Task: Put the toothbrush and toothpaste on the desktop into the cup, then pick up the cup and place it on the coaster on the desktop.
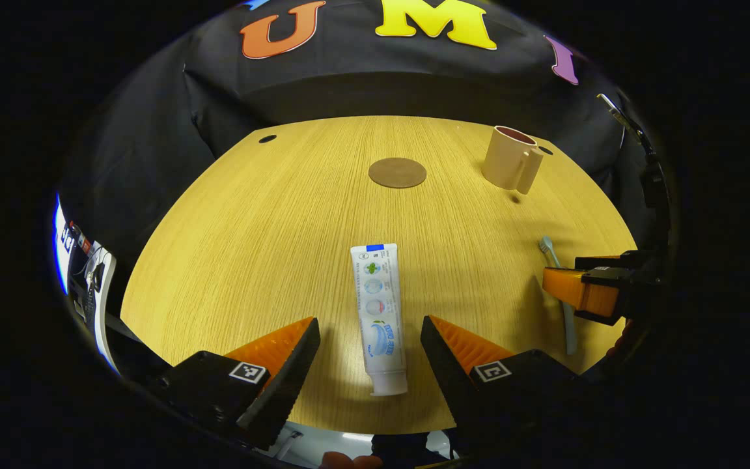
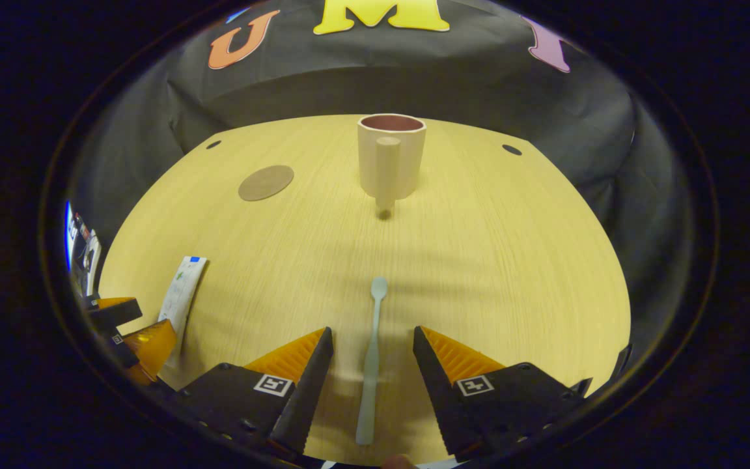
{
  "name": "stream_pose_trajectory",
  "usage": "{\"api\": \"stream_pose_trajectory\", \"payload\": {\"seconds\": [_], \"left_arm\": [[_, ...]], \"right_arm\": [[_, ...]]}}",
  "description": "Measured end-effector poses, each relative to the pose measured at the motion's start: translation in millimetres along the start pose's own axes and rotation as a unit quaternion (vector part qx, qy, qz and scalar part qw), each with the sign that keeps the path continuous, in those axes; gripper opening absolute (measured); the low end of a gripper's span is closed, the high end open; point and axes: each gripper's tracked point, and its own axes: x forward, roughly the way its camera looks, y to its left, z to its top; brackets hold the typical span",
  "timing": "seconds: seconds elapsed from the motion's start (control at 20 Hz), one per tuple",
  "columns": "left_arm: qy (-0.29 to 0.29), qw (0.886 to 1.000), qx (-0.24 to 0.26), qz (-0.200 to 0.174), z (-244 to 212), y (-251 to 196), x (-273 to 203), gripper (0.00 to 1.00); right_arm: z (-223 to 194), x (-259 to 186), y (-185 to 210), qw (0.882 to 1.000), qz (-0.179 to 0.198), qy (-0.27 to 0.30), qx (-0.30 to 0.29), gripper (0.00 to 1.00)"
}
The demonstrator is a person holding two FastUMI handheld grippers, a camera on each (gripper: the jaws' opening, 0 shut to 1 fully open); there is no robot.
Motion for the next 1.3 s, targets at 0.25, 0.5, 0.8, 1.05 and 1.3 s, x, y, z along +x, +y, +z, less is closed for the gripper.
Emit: {"api": "stream_pose_trajectory", "payload": {"seconds": [0.25,0.5,0.8,1.05,1.3], "left_arm": [[0.015,1.000,0.002,-0.003,-6.2,-2.2,7.4,0.99],[0.028,1.000,0.002,-0.002,-7.7,-6.2,17.0,1.00],[0.039,0.999,0.003,-0.002,-6.1,-9.7,24.0,0.99],[0.044,0.999,0.005,-0.004,5.2,-21.9,26.1,0.93],[0.047,0.999,-0.003,-0.008,25.2,-40.1,25.6,0.87]], "right_arm": [[-1.4,7.2,6.3,1.000,0.025,0.016,0.010,0.28],[2.2,7.9,5.6,0.999,0.031,0.020,0.014,0.00],[9.9,-2.9,2.7,0.999,0.035,0.011,0.027,0.00],[15.0,-13.1,-0.7,0.999,0.038,0.003,0.031,0.00],[20.0,-23.4,-2.0,0.999,0.042,-0.007,0.029,0.01]]}}
